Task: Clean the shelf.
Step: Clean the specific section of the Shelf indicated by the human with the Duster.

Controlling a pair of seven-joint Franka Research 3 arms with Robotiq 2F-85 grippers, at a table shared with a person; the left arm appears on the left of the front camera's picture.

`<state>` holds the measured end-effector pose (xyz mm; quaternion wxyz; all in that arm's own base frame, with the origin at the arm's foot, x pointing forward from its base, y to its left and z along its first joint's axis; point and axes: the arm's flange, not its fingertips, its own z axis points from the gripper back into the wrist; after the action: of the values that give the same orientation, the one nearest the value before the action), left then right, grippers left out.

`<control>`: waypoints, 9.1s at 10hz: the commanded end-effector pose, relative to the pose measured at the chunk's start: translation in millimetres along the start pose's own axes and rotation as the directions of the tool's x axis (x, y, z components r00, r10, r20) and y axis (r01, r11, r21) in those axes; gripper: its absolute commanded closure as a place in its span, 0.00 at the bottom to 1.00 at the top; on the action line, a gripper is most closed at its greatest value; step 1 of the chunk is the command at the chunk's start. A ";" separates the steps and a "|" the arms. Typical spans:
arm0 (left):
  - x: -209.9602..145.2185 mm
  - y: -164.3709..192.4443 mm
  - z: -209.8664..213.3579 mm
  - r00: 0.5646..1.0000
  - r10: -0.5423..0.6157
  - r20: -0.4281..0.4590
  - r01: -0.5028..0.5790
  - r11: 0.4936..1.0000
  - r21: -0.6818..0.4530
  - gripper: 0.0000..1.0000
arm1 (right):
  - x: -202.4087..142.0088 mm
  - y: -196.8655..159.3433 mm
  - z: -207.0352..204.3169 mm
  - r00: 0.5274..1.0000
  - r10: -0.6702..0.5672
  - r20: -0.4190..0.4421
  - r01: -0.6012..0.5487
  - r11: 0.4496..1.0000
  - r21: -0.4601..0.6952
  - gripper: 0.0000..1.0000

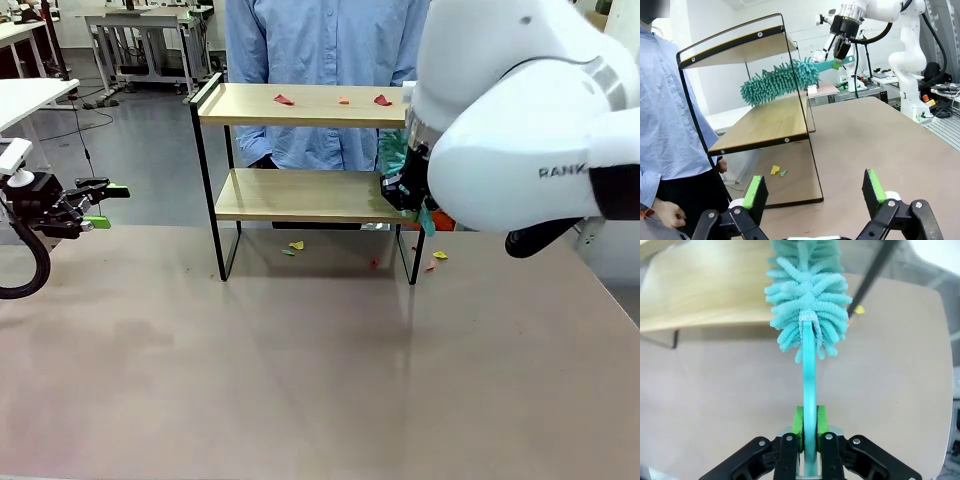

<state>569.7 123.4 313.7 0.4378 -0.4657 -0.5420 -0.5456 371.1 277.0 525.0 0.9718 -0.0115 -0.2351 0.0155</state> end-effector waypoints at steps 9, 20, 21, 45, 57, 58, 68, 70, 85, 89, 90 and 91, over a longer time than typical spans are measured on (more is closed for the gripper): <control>3.8 0.3 -0.5 1.000 -0.005 0.000 0.005 1.000 -0.004 0.00 | -70.1 -68.2 100.5 0.575 0.770 -0.277 -0.622 0.631 0.464 0.87; 3.8 0.3 -0.5 1.000 -0.005 0.000 0.005 1.000 -0.004 0.00 | -126.1 -147.2 111.2 0.491 0.745 -0.453 -0.601 0.665 0.443 0.87; 3.8 0.3 -0.5 1.000 -0.005 0.000 0.005 1.000 -0.004 0.00 | -126.1 -147.2 111.2 0.491 0.745 -0.453 -0.601 0.665 0.443 0.87; 3.8 0.3 -0.5 1.000 -0.005 0.000 0.005 1.000 -0.004 0.00 | -106.2 -96.9 168.3 0.617 0.749 -0.242 -0.589 0.643 0.489 0.87; 3.8 0.3 -0.5 1.000 -0.005 0.000 0.005 1.000 -0.004 0.00 | -49.2 119.9 270.2 0.991 -0.005 -0.131 0.072 0.856 0.513 0.87; 3.8 0.3 -0.5 1.000 -0.005 0.000 0.005 1.000 -0.004 0.00 | -49.2 119.9 270.2 0.991 -0.005 -0.131 0.072 0.856 0.513 0.87; 3.8 0.3 -0.5 1.000 -0.005 0.000 0.005 1.000 -0.004 0.00 | 36.3 273.2 229.6 0.967 -0.242 0.078 0.218 0.948 0.231 0.87; 3.8 0.3 -0.5 1.000 -0.005 0.000 0.005 1.000 -0.004 0.00 | 44.5 285.7 211.7 0.969 -0.220 0.114 0.192 0.957 0.216 0.87; 3.8 0.3 -0.5 1.000 -0.005 0.000 0.005 1.000 -0.004 0.00 | 56.1 251.1 127.1 0.976 -0.217 -0.028 0.217 0.951 0.219 0.87; 3.8 0.3 -0.5 1.000 -0.005 0.000 0.005 1.000 -0.004 0.00 | 66.9 181.8 113.2 0.969 -0.228 -0.094 0.244 0.940 0.239 0.87; 3.8 0.3 -0.5 1.000 -0.005 0.000 0.005 1.000 -0.004 0.00 | 68.3 164.3 107.9 0.969 -0.223 -0.102 0.242 0.943 0.230 0.87; 3.8 0.3 -0.5 1.000 -0.005 0.000 0.005 1.000 -0.004 0.00 | 69.0 149.3 101.8 0.969 -0.221 -0.112 0.241 0.946 0.215 0.87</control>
<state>569.9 123.6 313.7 0.4378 -0.4656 -0.5418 -0.5458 391.7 458.7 657.4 0.9687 0.1246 -0.1986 -0.0816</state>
